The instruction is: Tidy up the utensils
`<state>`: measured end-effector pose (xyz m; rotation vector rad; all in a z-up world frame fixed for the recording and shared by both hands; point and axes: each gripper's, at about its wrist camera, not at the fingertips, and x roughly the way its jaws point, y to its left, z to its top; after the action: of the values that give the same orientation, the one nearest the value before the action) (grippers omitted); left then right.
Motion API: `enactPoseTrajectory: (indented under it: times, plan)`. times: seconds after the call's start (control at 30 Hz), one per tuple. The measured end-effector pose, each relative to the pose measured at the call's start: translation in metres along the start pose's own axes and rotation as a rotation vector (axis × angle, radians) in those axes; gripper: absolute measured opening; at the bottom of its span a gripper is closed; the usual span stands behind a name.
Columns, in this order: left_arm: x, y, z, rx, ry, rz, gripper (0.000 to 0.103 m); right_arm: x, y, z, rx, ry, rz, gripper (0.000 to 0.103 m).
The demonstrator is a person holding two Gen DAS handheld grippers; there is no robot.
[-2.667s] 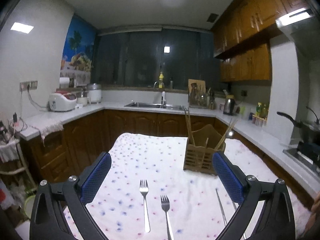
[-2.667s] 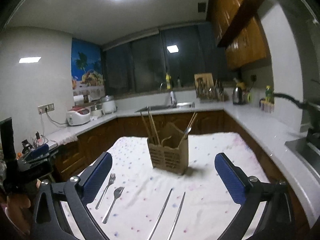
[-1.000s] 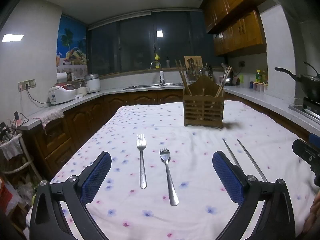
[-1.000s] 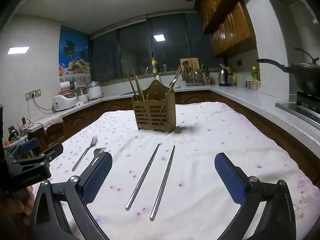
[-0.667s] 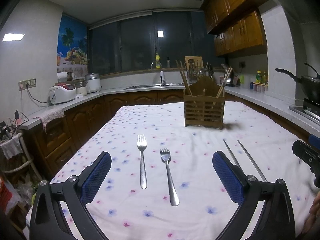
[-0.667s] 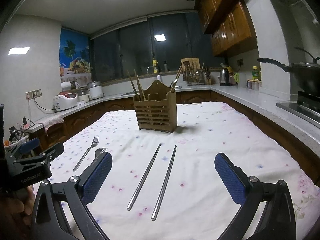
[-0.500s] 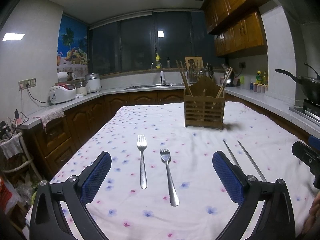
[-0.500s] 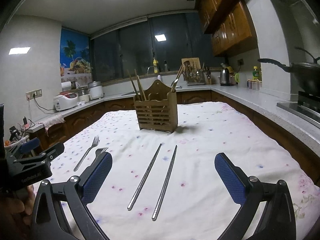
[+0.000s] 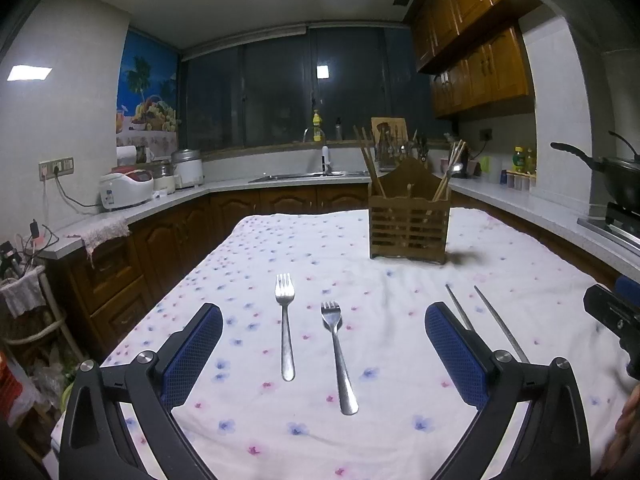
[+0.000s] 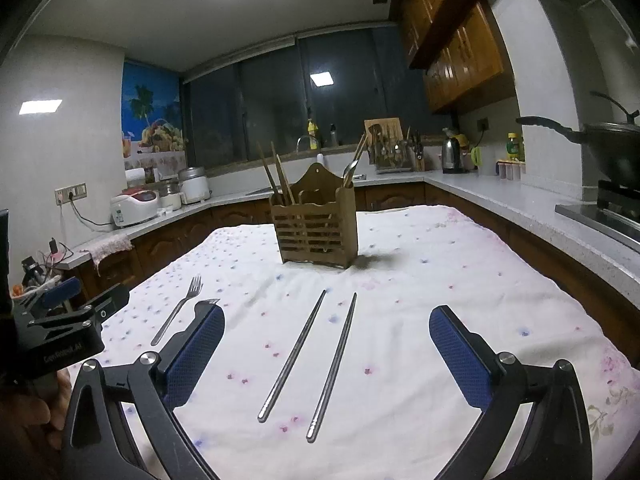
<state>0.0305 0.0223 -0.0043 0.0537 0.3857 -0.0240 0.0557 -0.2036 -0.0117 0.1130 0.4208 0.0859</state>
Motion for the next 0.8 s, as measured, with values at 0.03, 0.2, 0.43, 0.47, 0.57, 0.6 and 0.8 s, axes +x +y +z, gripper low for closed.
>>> enactPoseTrajectory:
  times: [0.03, 0.2, 0.43, 0.47, 0.57, 0.6, 0.8]
  plan:
    - [-0.0007, -0.0012, -0.0006, -0.001, -0.001, 0.002, 0.102, -0.0002, 0.0002, 0.0000, -0.001, -0.002, 0.003, 0.103]
    - [-0.0012, -0.0039, -0.0013, -0.002, -0.002, 0.000, 0.102, -0.0005, 0.0006, -0.0004, 0.001, -0.003, 0.003, 0.103]
    - [-0.0025, -0.0046, -0.0015, -0.004, -0.001, 0.005, 0.102, -0.0007, 0.0007, -0.0004, 0.001, -0.003, 0.004, 0.103]
    - [-0.0030, -0.0048, -0.0014, -0.005, -0.002, 0.006, 0.102, -0.0008, 0.0010, -0.0003, 0.001, -0.004, 0.005, 0.103]
    - [-0.0031, -0.0042, -0.0021, -0.006, 0.001, 0.003, 0.102, -0.0006, 0.0008, -0.0003, 0.002, -0.003, 0.004, 0.103]
    - [-0.0037, -0.0052, -0.0018, -0.006, 0.002, 0.005, 0.102, -0.0006, 0.0008, -0.0003, 0.001, -0.004, 0.004, 0.103]
    - [-0.0050, -0.0074, -0.0004, -0.003, 0.000, 0.014, 0.102, -0.0004, 0.0021, -0.0013, 0.000, -0.002, 0.009, 0.103]
